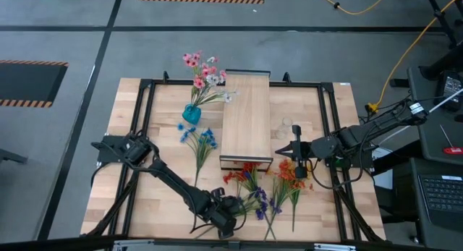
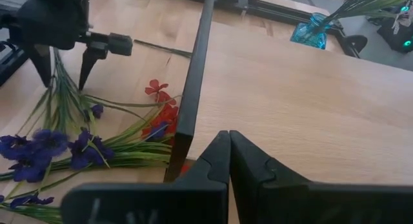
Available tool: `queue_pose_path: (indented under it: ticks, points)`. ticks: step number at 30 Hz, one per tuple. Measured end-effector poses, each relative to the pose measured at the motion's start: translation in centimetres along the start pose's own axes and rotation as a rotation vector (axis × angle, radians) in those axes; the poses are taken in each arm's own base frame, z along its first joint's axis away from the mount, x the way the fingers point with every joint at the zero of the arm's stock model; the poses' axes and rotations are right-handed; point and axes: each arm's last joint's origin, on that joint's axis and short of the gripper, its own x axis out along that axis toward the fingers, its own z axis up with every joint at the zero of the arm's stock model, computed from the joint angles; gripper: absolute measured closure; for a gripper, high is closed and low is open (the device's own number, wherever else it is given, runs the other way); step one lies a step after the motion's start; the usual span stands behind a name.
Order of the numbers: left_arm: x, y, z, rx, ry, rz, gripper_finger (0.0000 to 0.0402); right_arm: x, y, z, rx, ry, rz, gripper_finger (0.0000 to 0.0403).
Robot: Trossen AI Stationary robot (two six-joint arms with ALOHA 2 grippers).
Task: Pick and place flowers into a vace then onto a shelf
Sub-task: Put the violet flowers into the blue vase
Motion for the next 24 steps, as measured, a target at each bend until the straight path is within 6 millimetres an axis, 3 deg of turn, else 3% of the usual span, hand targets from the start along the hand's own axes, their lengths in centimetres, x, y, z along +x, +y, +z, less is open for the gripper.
queue_pose_path:
  ticks: [8, 11, 17, 24]
  points:
    - [0.1, 0.2, 0.3, 0.014, 0.015, -0.018, 0.0214, 0.0, 0.0, 0.0, 0.0, 0.0, 0.0, 0.0395]
    - [0.2, 0.6, 0.5, -0.021, 0.048, -0.023, 0.0254, 0.0, 0.0, 0.0, 0.0, 0.0, 0.0, 0.0395]
    - [-0.2, 1.2, 0.6, -0.038, 0.082, 0.011, 0.0383, 0.0, 0.0, 0.0, 0.001, 0.0, 0.0, 0.0395]
    - [-2.2, 1.5, 0.1, 0.001, 0.134, 0.071, 0.0394, 0.0, 0.0, 0.0, 0.041, 0.004, 0.0, 0.0395]
